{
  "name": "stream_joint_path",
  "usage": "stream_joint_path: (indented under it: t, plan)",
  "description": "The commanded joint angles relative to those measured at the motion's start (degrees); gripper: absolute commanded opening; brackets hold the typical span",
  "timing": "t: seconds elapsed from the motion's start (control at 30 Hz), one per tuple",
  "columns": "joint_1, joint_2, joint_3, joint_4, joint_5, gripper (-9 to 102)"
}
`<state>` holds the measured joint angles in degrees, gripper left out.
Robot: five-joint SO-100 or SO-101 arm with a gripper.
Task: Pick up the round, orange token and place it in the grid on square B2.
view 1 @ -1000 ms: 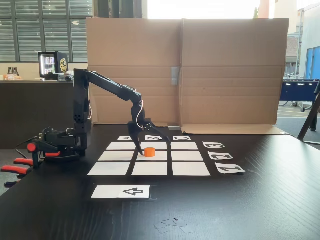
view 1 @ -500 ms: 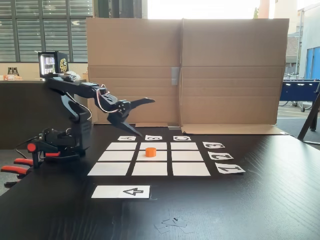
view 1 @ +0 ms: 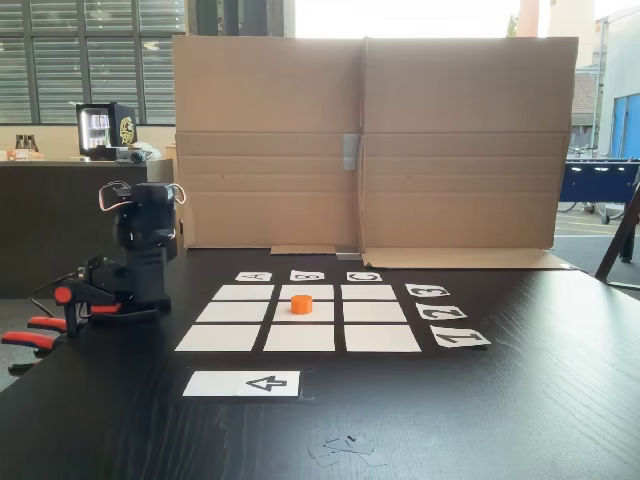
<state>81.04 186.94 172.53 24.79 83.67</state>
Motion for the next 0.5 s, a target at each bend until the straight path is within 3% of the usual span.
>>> stream_joint_path:
  t: [0.0, 0.2, 0.47]
  plan:
    - [8.9, 2.0, 2.5, 1.6, -0.4, -1]
    - [16.7, 3.6, 2.7, 14.2, -2.5, 0]
    - [16.9, 3.7, 2.7, 14.5, -2.0, 0]
